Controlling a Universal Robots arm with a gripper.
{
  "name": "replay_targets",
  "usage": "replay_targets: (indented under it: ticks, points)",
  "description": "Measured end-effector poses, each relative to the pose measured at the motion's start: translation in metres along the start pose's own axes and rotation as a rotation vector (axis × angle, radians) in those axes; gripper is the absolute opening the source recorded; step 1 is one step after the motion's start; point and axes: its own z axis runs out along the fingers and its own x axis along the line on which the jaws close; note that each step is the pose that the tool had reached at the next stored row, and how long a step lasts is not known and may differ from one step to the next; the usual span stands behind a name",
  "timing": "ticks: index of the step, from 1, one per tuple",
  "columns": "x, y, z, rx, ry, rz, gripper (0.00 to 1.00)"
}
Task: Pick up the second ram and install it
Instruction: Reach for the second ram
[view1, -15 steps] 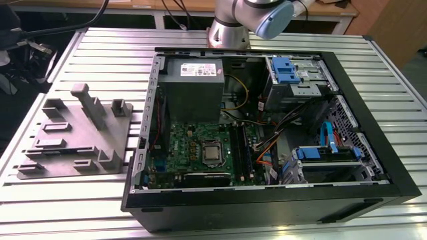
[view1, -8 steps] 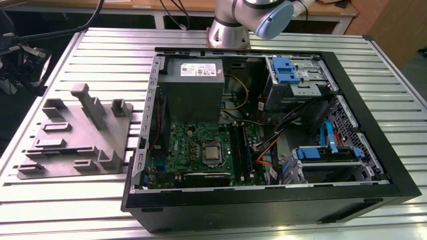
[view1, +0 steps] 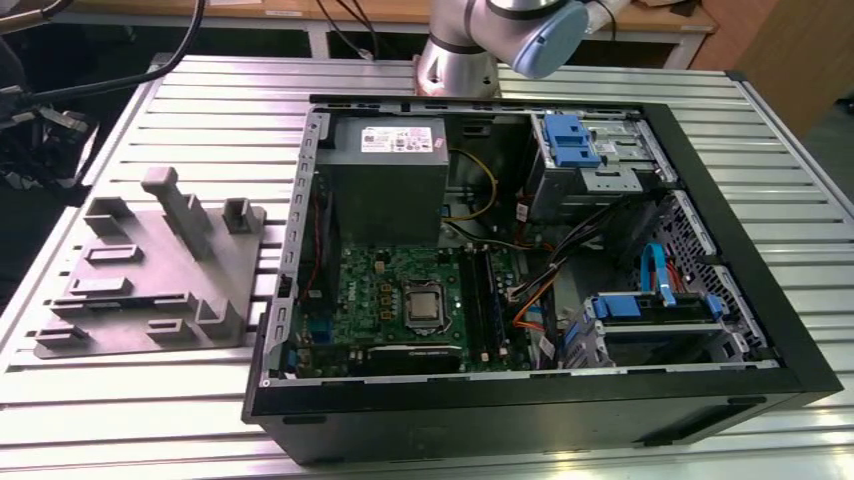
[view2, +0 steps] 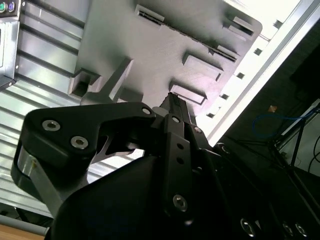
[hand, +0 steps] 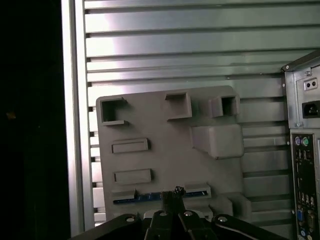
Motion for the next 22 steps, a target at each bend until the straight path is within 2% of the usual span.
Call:
replay_targets:
  ticks: [10, 18, 22]
  points:
    - [-0.0011, -0.0187, 0.0100, 0.0002, 0.0026, 0.000, 0.10]
    - [-0.0011, -0.0235, 0.0205, 0.0003, 0.0044, 0.000, 0.10]
    - [-0.0012, -0.0238, 0.0213, 0.0003, 0.0044, 0.000, 0.10]
